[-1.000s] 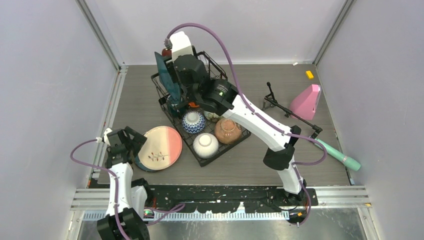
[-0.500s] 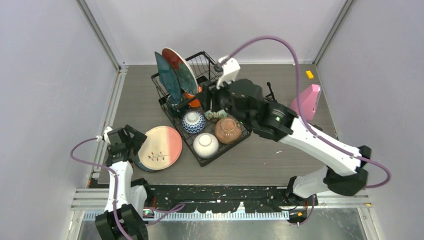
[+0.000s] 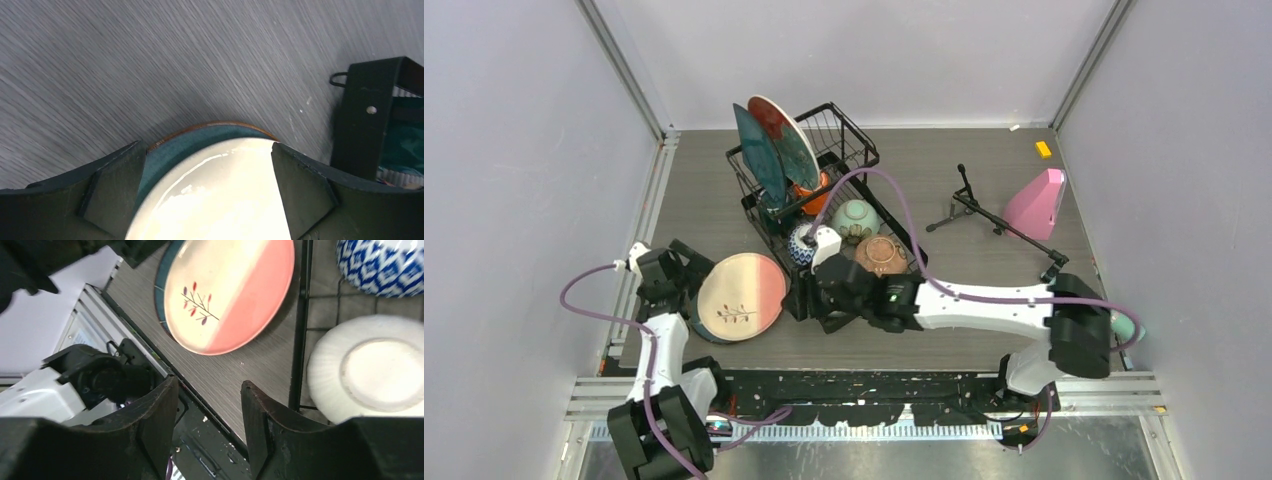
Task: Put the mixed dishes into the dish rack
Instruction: Pick up the plate from the corner of the board.
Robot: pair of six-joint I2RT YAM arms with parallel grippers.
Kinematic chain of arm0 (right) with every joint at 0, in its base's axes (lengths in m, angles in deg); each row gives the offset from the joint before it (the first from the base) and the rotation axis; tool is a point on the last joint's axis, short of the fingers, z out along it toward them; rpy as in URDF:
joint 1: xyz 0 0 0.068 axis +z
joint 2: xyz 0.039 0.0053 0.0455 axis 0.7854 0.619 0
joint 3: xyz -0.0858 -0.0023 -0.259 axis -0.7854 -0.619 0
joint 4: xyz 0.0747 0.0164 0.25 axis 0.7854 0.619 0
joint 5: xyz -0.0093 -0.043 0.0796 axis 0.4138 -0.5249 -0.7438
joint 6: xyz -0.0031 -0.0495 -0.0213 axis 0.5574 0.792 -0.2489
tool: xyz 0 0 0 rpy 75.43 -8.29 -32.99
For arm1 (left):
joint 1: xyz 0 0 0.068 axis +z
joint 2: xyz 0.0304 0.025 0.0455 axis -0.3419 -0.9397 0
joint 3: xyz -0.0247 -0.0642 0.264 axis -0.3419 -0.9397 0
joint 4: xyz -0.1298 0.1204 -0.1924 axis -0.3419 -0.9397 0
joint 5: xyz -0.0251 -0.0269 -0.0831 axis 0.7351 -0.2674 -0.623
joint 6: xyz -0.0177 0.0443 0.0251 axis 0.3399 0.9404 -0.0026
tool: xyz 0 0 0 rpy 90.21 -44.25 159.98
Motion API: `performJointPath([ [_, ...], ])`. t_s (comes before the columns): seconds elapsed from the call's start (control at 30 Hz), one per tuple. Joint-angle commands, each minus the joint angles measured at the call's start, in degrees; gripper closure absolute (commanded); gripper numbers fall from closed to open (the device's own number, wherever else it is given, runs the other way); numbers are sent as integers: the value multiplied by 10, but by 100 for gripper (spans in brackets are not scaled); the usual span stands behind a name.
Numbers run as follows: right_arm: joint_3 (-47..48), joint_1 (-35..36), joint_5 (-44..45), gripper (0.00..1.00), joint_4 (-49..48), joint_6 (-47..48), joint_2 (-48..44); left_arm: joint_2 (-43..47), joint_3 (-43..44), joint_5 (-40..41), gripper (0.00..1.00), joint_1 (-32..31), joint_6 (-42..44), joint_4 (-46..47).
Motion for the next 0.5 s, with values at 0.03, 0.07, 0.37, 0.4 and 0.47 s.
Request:
performJointPath([
  [0.03,-28,10,77,47,-124,-135,34,-35,10,30,0,3,58,78],
  [0.07,-34,11,83,47,-145,-149,35,-42,11,27,0,3,60,85],
  [0.37,51,22,109,46,-102,-215,181,-49,15,35,0,3,78,100],
  [0.4,62,24,121,46,-106,-215,192,-44,11,30,0,3,81,109],
  [0.47,78,31,141,46,-92,-219,208,-36,8,22,0,3,94,122],
])
